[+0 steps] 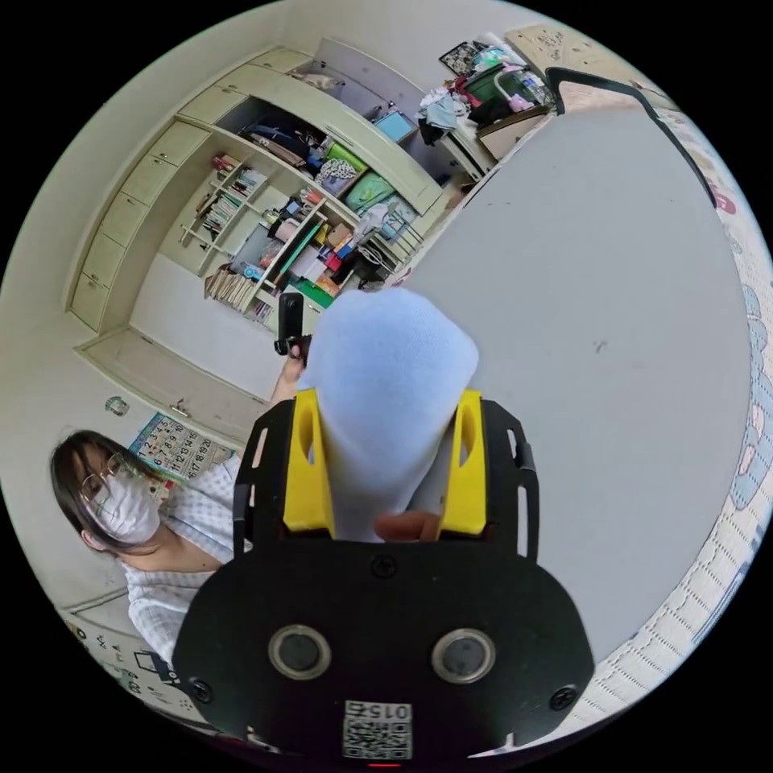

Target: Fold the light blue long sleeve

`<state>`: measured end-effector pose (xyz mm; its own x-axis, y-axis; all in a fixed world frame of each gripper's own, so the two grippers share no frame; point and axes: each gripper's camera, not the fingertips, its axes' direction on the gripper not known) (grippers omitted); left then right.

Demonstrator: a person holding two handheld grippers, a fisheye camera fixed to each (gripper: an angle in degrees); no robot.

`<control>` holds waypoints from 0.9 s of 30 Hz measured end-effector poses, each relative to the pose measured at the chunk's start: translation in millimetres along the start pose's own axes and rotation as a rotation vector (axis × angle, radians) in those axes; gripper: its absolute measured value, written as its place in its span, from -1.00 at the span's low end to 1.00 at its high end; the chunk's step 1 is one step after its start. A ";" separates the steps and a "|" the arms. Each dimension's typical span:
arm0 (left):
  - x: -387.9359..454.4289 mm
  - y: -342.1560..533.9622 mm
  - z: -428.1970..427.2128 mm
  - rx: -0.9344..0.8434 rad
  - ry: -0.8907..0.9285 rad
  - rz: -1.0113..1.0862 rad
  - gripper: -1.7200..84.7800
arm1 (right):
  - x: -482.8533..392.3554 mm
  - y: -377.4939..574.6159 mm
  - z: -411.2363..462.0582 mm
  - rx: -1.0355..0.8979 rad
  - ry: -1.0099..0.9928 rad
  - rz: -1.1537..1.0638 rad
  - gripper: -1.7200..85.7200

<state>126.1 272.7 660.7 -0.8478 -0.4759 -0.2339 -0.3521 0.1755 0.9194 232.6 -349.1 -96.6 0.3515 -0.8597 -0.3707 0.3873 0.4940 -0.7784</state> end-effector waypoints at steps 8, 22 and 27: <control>-2.1 2.6 -21.3 0.038 0.077 0.093 -0.77 | -83.2 26.4 -41.9 0.111 0.126 -0.256 -0.63; 303.2 13.3 -30.9 0.247 0.317 0.682 -0.79 | -333.9 232.1 -260.2 0.533 0.321 -0.672 -0.64; 393.6 -2.5 46.5 0.232 0.439 0.744 -0.79 | -379.1 306.1 -359.1 0.592 0.489 -0.647 -0.64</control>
<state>-225.1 125.0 551.6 -0.6772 -0.4484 0.5833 0.1164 0.7176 0.6867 -88.2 81.2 -376.3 -0.4135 -0.8793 -0.2361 0.7886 -0.2163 -0.5756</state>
